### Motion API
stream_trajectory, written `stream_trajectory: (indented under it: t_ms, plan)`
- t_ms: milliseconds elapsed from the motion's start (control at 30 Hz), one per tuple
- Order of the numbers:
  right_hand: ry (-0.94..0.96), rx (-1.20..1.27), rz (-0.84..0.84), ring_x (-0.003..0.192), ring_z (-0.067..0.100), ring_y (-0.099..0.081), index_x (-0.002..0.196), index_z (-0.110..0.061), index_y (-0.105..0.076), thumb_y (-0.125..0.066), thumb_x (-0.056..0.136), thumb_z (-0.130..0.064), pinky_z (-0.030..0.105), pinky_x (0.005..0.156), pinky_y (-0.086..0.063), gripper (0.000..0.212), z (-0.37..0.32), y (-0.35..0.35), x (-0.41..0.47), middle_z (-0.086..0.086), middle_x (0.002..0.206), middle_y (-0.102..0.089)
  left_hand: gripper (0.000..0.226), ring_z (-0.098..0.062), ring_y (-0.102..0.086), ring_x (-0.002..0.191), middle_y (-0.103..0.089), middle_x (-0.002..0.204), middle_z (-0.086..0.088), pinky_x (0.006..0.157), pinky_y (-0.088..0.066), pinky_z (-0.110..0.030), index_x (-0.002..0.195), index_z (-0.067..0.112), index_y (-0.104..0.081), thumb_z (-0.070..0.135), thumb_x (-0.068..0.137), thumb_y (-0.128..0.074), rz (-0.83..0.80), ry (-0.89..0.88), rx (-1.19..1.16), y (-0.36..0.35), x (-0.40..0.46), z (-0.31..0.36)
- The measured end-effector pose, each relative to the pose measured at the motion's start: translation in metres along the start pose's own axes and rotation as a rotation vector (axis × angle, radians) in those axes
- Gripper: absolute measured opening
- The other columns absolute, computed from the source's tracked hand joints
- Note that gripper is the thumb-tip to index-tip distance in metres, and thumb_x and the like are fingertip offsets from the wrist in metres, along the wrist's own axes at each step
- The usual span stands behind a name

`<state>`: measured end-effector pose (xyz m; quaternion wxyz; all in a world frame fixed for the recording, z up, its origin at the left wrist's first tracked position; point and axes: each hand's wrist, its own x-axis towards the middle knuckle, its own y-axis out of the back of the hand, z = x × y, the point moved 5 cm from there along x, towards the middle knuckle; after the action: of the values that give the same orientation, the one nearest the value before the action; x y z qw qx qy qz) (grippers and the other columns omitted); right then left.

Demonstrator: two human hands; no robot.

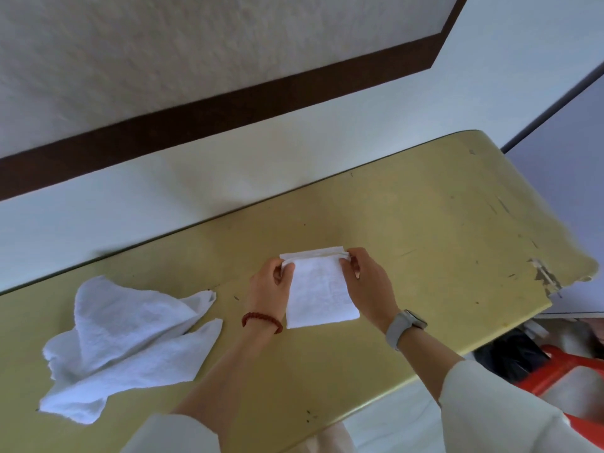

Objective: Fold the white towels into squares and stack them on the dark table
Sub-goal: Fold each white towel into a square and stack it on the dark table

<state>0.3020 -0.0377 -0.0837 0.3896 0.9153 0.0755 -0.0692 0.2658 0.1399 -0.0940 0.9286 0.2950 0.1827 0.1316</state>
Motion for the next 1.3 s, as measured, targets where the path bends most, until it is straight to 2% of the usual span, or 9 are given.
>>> stream_trajectory:
  t_ms: [167,367,600,867,1000,1067,1133,1200,1300]
  plan:
    - [-0.048,0.035,0.033,0.079,0.018,-0.054,0.099,-0.007,-0.057,-0.048,0.093,-0.020,0.028,0.069,-0.043,0.017,0.003,-0.009,0.030,0.002,0.091,-0.058,0.030,-0.010,-0.042,0.058,-0.046,0.061,0.005,0.049,-0.026,-0.019,0.066,0.015,-0.048,0.031,0.093,-0.049,0.045,0.037,0.133,-0.001,0.029,-0.009]
    - [-0.094,-0.007,0.015,0.069,0.020,-0.051,0.088,-0.009,-0.056,-0.047,0.093,-0.022,0.029,0.061,-0.041,0.017,0.013,-0.019,0.041,0.003,0.076,-0.057,0.024,-0.015,-0.056,0.075,-0.061,0.080,0.004,0.067,-0.047,-0.030,0.089,0.015,-0.061,0.033,0.094,-0.046,0.025,0.017,0.154,-0.005,0.042,-0.017]
    - [-0.084,-0.051,0.035,0.066,0.019,-0.045,0.082,-0.011,-0.051,-0.047,0.092,-0.019,0.029,0.059,-0.034,0.014,0.011,-0.025,0.046,0.000,0.073,-0.050,0.021,-0.017,-0.057,0.069,-0.061,0.073,0.002,0.063,-0.049,-0.032,0.084,0.018,-0.058,0.035,0.092,-0.047,0.024,0.057,0.211,-0.006,0.049,-0.013]
    - [-0.135,-0.056,0.046,0.069,0.021,-0.053,0.106,-0.011,-0.051,-0.046,0.092,-0.021,0.032,0.061,-0.043,0.018,0.010,-0.026,0.051,0.001,0.075,-0.054,0.019,-0.017,-0.055,0.073,-0.058,0.079,0.002,0.061,-0.041,-0.026,0.089,0.017,-0.055,0.034,0.092,-0.048,0.006,0.083,0.268,-0.009,0.050,-0.009]
    - [-0.174,-0.023,0.047,0.079,0.021,-0.053,0.125,-0.010,-0.044,-0.046,0.093,-0.024,0.031,0.064,-0.042,0.035,0.008,-0.023,0.053,0.003,0.089,-0.053,0.021,-0.012,-0.054,0.074,-0.055,0.077,0.009,0.065,-0.043,-0.025,0.101,0.016,-0.053,0.034,0.091,-0.052,-0.011,0.145,0.074,-0.004,0.048,-0.007]
    - [0.025,-0.152,0.171,0.088,0.026,-0.055,0.122,-0.007,-0.049,-0.044,0.092,-0.021,0.032,0.065,-0.045,0.033,-0.005,-0.010,0.047,0.010,0.101,-0.056,0.020,-0.005,-0.052,0.071,-0.052,0.077,0.014,0.064,-0.043,-0.020,0.105,0.016,-0.051,0.031,0.092,-0.051,-0.004,0.168,-0.058,0.001,0.040,-0.008]
    - [0.362,-0.355,0.253,0.089,0.029,-0.059,0.113,-0.007,-0.057,-0.041,0.086,-0.015,0.036,0.069,-0.050,0.032,-0.020,-0.008,0.031,0.011,0.102,-0.061,0.018,-0.001,-0.050,0.072,-0.053,0.082,0.012,0.063,-0.041,-0.017,0.107,0.015,-0.051,0.026,0.093,-0.050,-0.009,0.198,-0.135,0.006,0.028,-0.016]
    - [0.601,-0.477,0.131,0.105,0.030,-0.058,0.113,-0.009,-0.059,-0.038,0.082,-0.012,0.044,0.088,-0.048,0.038,-0.023,-0.024,0.016,0.010,0.112,-0.063,0.012,-0.004,-0.049,0.069,-0.055,0.083,0.007,0.060,-0.039,-0.019,0.102,0.013,-0.053,0.018,0.092,-0.050,-0.041,0.221,-0.174,0.008,0.016,-0.026]
    - [0.606,-0.626,-0.142,0.122,0.033,-0.050,0.122,-0.009,-0.056,-0.033,0.085,-0.020,0.057,0.100,-0.036,0.044,-0.011,-0.049,0.015,0.013,0.129,-0.055,0.017,-0.009,-0.049,0.065,-0.057,0.077,0.009,0.065,-0.040,-0.027,0.086,0.020,-0.053,0.003,0.086,-0.053,-0.105,0.210,-0.270,0.006,0.002,-0.033]
